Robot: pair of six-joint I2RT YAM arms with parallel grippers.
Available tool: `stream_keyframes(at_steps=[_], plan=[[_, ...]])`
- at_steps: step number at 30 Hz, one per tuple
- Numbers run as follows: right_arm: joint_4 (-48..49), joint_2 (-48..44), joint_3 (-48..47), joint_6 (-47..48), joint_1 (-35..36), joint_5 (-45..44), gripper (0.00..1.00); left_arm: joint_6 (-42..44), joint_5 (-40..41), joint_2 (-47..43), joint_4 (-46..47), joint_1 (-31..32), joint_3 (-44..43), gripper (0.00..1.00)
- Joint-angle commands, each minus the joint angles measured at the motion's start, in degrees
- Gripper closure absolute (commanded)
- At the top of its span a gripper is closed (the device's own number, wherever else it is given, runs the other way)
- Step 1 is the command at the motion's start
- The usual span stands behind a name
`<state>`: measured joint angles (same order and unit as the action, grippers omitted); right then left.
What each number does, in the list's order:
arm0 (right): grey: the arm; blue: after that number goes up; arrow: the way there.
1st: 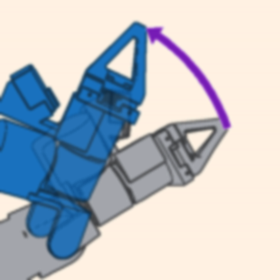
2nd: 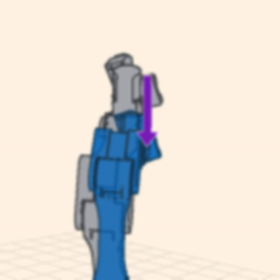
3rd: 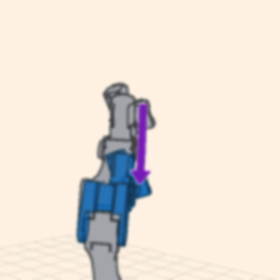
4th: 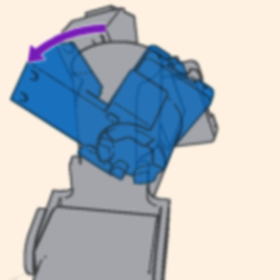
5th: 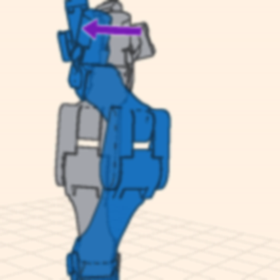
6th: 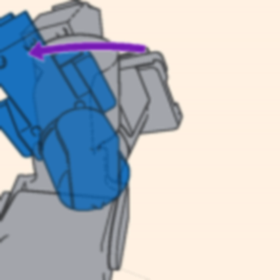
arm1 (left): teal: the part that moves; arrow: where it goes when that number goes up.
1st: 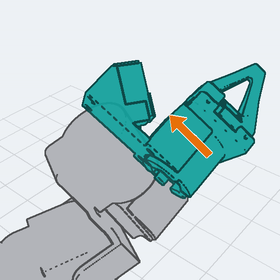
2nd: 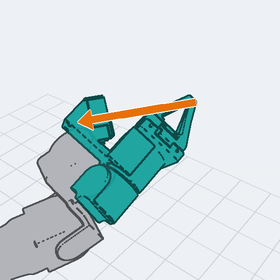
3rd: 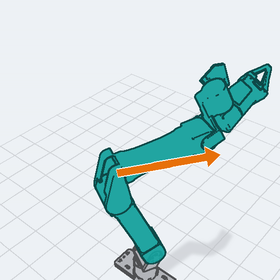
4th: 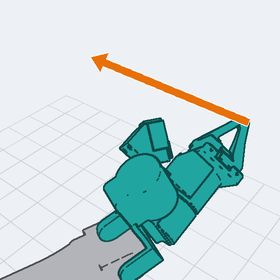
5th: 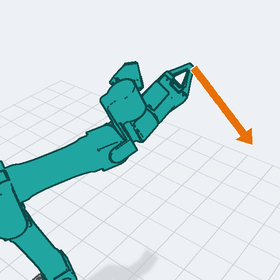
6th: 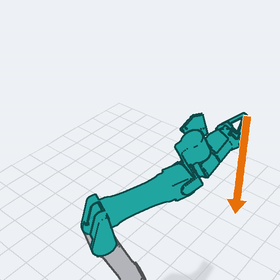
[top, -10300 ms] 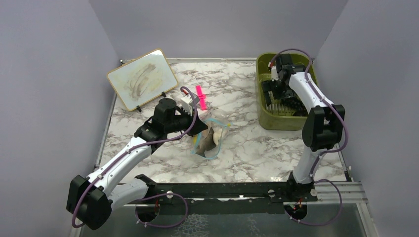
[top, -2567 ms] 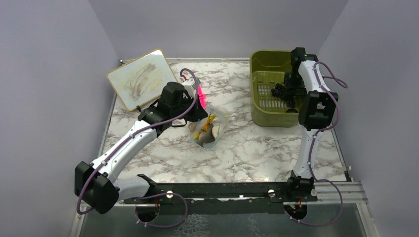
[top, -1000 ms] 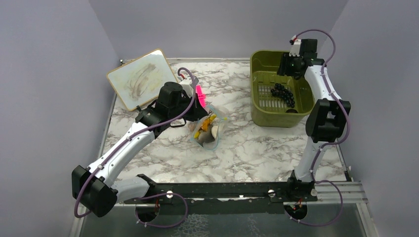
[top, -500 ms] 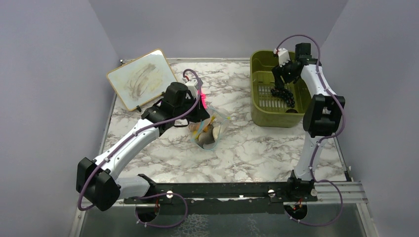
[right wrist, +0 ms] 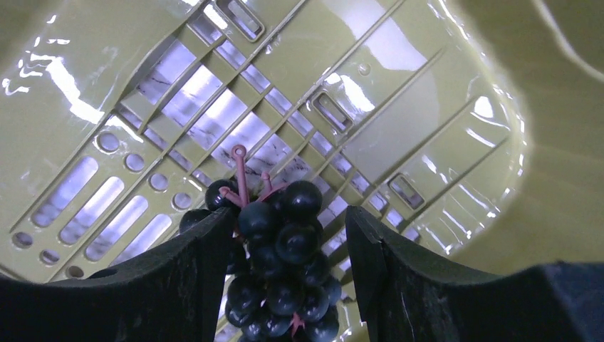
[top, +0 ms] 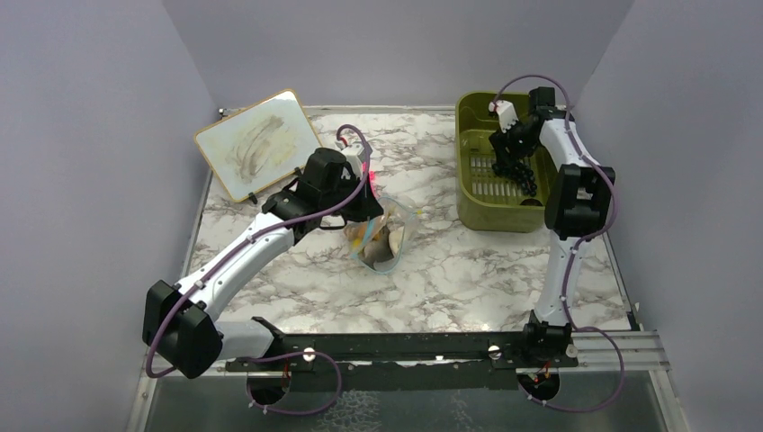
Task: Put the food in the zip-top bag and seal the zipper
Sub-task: Pick up the fake fruit from the bin.
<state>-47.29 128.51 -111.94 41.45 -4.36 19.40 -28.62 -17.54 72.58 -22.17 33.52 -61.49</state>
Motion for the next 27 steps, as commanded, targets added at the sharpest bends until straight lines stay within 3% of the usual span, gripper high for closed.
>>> stream_keyframes(at_steps=[1,4,9,12,17,22,27], plan=[[-2.1,4.0,-4.0,0.7,-0.1,3.0,0.42,0.1,0.0,0.8,-0.1,0.2,-1.9,1.00],[-2.8,4.7,-4.6,0.9,-0.1,4.3,0.46,0.7,-0.1,1.7,-0.1,0.2,-2.8,1.00],[-2.3,3.3,-5.1,0.2,-0.1,5.0,0.66,0.7,0.2,1.8,-0.1,0.2,-3.8,1.00],[-1.3,1.7,-5.3,-0.9,-0.1,5.0,0.69,0.6,0.7,1.5,0.7,0.2,-3.8,1.00],[2.8,-2.5,-1.7,-3.2,-0.1,7.5,0.91,1.9,2.6,0.6,2.5,0.3,-2.4,1.00],[5.6,-9.2,4.2,-5.9,0.0,9.3,0.92,2.3,3.3,-1.3,9.2,0.3,4.0,1.00],[14.4,-20.9,15.6,-9.0,0.0,7.9,0.94,-0.6,1.6,-6.2,18.6,0.4,12.0,1.00]])
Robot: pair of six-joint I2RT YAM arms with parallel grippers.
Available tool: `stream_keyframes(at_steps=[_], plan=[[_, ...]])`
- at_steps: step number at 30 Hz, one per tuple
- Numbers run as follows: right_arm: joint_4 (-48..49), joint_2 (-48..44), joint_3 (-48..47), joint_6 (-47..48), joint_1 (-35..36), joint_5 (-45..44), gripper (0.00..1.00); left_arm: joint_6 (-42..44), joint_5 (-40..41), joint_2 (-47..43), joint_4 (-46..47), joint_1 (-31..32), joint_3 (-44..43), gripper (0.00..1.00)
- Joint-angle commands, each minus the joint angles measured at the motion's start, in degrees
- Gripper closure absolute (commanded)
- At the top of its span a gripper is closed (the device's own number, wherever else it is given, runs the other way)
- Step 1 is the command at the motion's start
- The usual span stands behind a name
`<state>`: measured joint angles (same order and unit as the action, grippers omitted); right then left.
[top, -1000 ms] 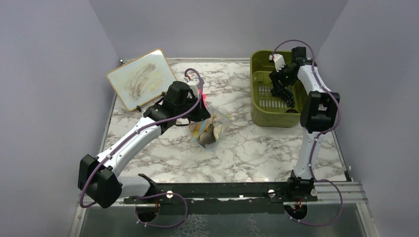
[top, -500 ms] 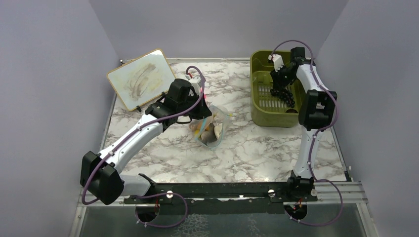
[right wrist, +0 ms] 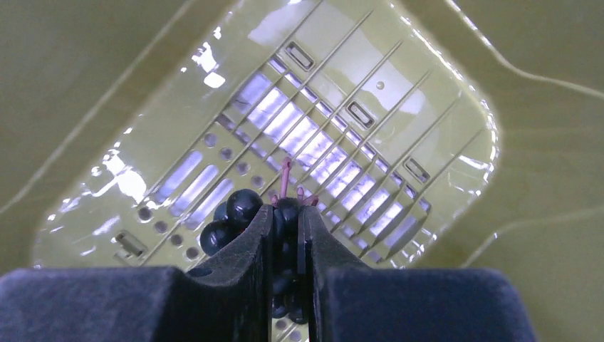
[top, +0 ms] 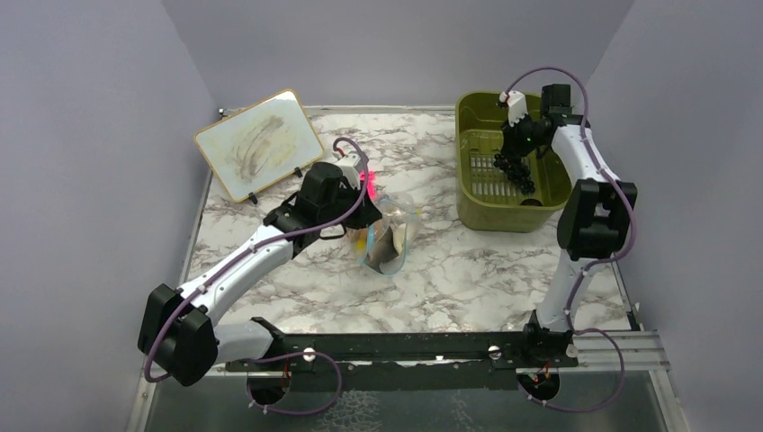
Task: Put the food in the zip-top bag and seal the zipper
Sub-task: Pick up the fake fruit from the bin, then place the fake fruit in the zipper food storage bag.
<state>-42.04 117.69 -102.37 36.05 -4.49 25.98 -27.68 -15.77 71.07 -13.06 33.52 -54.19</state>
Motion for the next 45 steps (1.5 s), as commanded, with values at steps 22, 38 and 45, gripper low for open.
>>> stream_keyframes(at_steps=[22,38,45], plan=[[23.1,-41.5,21.1,-21.8,3.0,12.8,0.98,-0.6,-0.3,-2.7,-0.6,0.5,-7.3,1.00],[34.9,-53.9,29.6,-32.6,15.4,22.5,0.98,-3.8,3.7,0.9,-5.7,0.4,-16.7,1.00],[43.2,-58.2,35.8,-34.0,17.1,33.1,0.97,-6.9,4.6,2.0,-6.3,0.4,-17.2,1.00]])
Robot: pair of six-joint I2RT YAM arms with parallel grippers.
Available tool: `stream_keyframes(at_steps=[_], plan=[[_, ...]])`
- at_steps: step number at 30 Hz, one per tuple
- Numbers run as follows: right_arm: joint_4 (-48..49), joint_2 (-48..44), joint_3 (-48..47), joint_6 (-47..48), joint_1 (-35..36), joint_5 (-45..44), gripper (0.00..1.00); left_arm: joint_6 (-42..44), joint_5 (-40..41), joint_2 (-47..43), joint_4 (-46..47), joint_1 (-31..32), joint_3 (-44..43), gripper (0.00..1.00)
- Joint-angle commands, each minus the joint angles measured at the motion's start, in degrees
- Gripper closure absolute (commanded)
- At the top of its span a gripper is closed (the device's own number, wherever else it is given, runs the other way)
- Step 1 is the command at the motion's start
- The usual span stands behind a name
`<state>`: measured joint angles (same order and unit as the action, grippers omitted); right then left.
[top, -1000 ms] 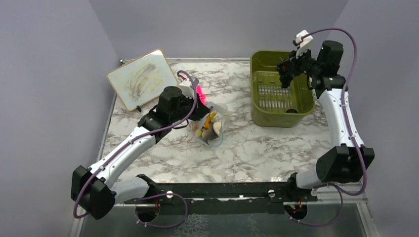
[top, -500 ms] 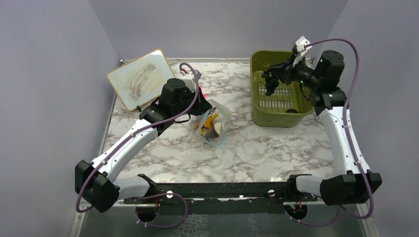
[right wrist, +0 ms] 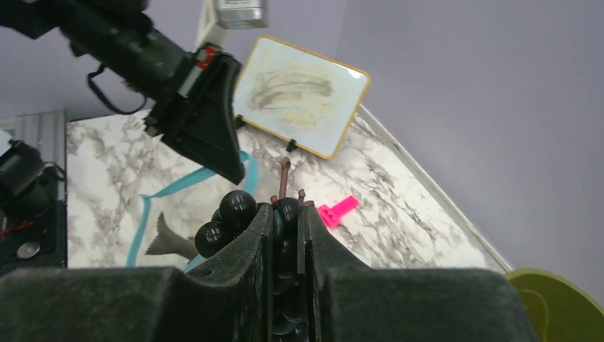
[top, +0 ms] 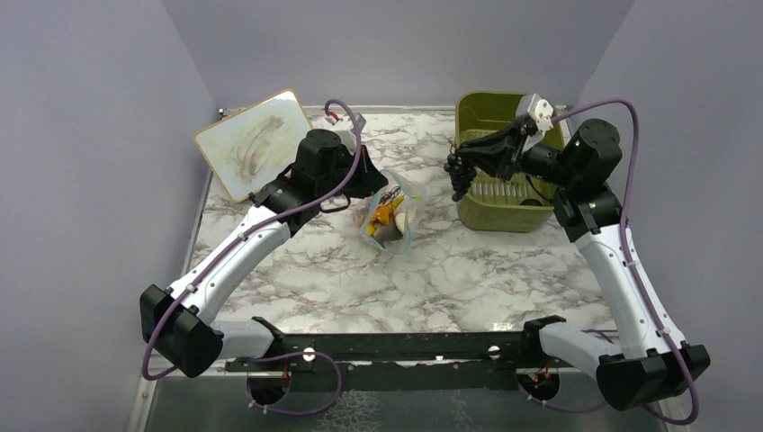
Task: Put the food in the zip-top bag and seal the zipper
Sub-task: Place the fake fruit in the zipper food storage bag.
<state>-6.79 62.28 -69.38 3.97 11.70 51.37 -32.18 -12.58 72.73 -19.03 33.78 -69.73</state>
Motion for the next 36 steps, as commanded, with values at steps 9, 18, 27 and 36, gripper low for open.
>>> stream_keyframes(at_steps=[9,18,27,36], plan=[[20.0,-5.1,11.3,-8.4,7.2,10.3,0.97,-2.9,1.3,0.8,1.5,0.1,1.3,1.00],[23.6,-1.1,12.6,-6.8,18.7,4.5,0.97,-3.0,-2.9,2.0,3.2,0.1,1.6,1.00],[37.4,4.2,19.4,-2.7,26.6,-4.5,0.97,-3.9,-4.6,1.1,3.6,0.1,2.5,1.00],[40.5,5.6,28.4,4.4,27.7,-9.2,0.97,-5.1,-5.7,-0.4,4.2,0.1,3.6,1.00]])
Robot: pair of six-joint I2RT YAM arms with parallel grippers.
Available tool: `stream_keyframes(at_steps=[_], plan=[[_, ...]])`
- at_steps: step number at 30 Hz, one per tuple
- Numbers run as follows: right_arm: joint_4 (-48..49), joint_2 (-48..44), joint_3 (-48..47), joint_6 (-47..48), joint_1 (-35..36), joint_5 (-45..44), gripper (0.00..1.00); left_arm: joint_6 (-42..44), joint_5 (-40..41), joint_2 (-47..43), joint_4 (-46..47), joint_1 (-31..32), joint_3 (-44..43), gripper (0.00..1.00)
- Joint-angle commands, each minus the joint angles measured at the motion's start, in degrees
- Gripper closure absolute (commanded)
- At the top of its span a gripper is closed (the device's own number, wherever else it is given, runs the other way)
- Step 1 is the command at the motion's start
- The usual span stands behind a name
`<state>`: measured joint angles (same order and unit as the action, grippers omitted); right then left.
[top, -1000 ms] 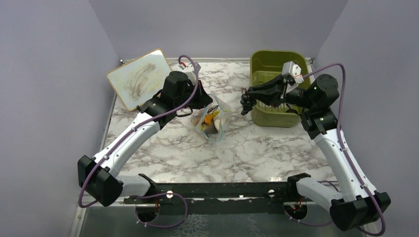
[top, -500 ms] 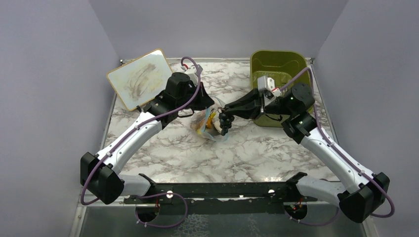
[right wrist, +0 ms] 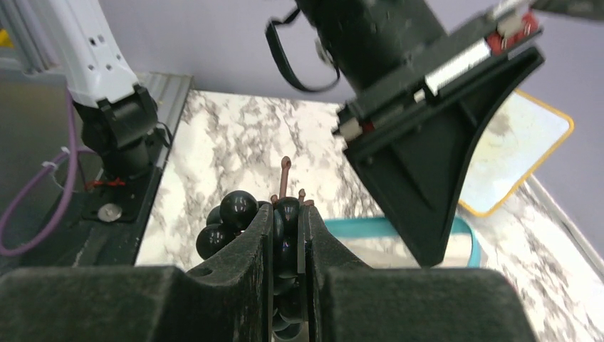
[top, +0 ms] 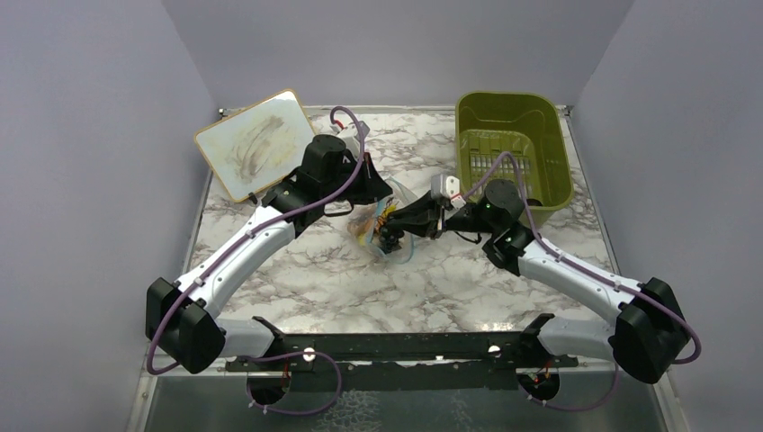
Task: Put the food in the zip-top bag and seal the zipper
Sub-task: Place the fake fruit in the zipper food storage bag.
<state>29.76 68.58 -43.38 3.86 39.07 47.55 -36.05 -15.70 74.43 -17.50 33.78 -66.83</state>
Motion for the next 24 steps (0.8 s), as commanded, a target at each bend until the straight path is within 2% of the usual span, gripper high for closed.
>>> stream_keyframes(at_steps=[1,12,19,24], plan=[[3.4,-0.8,2.7,5.0,0.4,-6.1,0.97,-1.4,-2.5,-2.3,2.6,0.1,0.8,1.00],[0.1,-0.4,4.4,3.0,0.4,-15.8,0.97,-1.0,-3.2,-3.8,2.9,0.1,2.1,1.00],[-4.7,1.9,3.7,6.7,0.4,-19.9,0.97,-1.8,-3.9,-5.0,3.2,0.1,2.5,1.00],[-9.9,5.0,0.2,7.5,0.4,-21.5,0.92,-1.6,-3.7,-5.5,3.2,0.1,3.0,1.00]])
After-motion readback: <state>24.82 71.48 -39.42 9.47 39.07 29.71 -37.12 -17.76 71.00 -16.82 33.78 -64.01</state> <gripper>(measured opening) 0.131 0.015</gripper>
